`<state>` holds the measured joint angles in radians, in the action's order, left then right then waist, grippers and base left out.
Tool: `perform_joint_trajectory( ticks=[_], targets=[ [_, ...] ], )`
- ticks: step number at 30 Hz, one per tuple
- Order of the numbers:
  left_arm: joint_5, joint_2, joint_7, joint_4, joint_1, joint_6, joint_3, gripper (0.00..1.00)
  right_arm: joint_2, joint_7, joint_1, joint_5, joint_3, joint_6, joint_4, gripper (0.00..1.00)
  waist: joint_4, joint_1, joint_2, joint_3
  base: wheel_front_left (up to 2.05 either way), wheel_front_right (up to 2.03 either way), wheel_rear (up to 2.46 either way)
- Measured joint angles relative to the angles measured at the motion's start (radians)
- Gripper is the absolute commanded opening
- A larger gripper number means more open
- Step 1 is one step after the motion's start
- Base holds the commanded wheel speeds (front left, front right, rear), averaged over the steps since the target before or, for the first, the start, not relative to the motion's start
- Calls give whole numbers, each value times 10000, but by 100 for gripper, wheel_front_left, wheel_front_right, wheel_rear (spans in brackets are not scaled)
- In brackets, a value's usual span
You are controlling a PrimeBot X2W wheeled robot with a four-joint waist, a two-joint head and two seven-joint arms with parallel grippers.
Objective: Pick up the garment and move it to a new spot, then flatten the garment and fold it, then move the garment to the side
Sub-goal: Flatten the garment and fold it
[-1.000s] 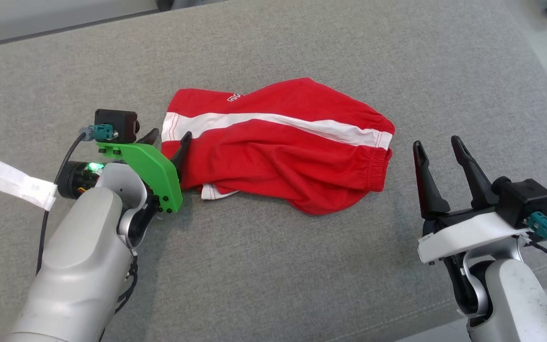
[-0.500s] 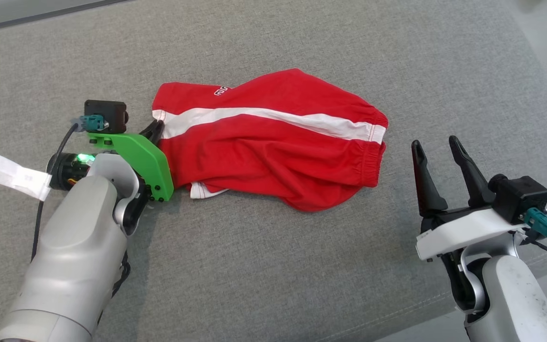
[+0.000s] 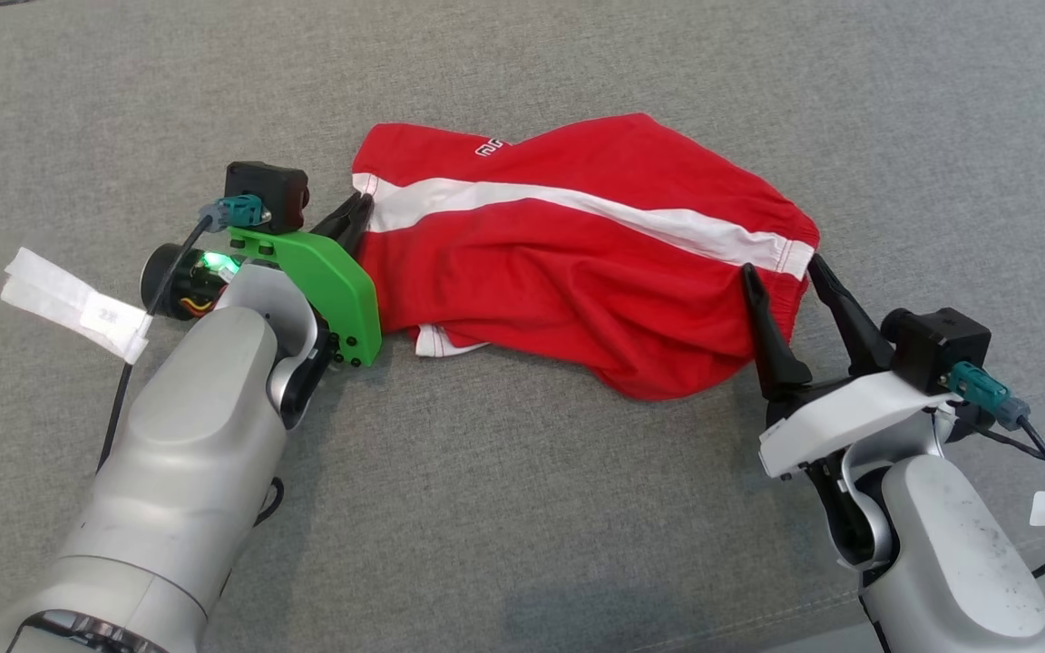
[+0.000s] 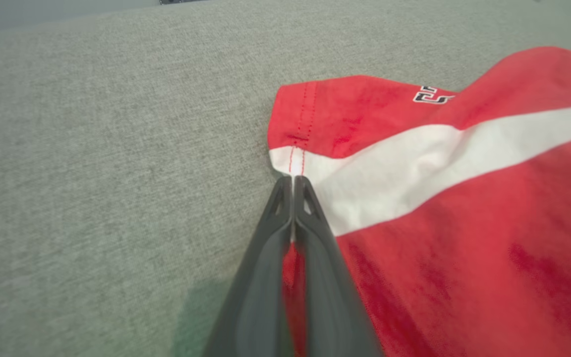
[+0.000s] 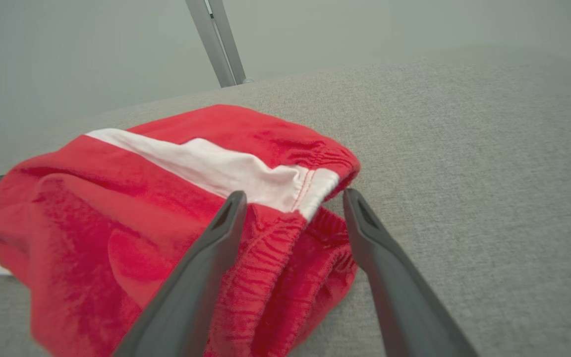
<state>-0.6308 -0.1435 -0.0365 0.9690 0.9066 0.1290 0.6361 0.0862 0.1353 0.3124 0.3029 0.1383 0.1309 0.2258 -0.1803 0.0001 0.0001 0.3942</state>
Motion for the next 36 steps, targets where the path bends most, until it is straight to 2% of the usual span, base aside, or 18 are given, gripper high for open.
perform_joint_trajectory(
  ticks=[1, 2, 7, 11, 17, 22, 27, 34, 36],
  targets=[
    [-12, 2, -92, 2, 37, 0, 65, 0, -2, 23, 52, 35, 48, 0, 71, 46, 57, 0, 0, 45, 0, 0, 0],
    [-21, 0, -180, 12, 67, 2, 121, 0, -8, 77, 86, 40, 71, 2, 107, 0, 107, 0, 0, 85, 0, 0, 0],
    [-44, -102, -794, -35, 128, 4, 380, 0, 150, 228, 221, 142, 0, 2, 8, 0, 248, 0, 0, 206, 0, 0, 0],
    [-48, -328, -1521, -276, 298, 4, 401, 0, 366, 232, 292, 144, -38, 0, -570, 0, 259, 0, 0, 143, 0, 0, 0],
    [90, -711, -2138, -1632, 491, -226, -59, 0, 1101, -59, 975, 337, 46, 2, -1837, 0, 349, 0, 0, -135, 0, 0, 0],
    [476, -1108, -2213, -3996, 525, -861, -692, 0, 1703, -318, 1775, 146, -144, 0, -2598, 0, 633, 0, 0, -422, 0, 0, 0],
    [1095, -1672, -2217, -6803, 402, -1664, -1237, 0, 2004, -598, 2464, -138, -244, 2, -3149, 0, 989, 0, 0, -791, 0, 0, 0],
    [1595, -2477, -1875, -10483, 0, -2732, -1716, 0, 2167, -913, 3039, -244, -504, 2, -3870, 0, 1470, 0, 0, -1406, 0, 0, 0],
    [1630, -2579, -1699, -10982, -139, -2888, -1753, 0, 2169, -991, 3069, -244, -537, 2, -3910, 0, 1574, 0, 0, -1501, 0, 0, 0]
  ],
)
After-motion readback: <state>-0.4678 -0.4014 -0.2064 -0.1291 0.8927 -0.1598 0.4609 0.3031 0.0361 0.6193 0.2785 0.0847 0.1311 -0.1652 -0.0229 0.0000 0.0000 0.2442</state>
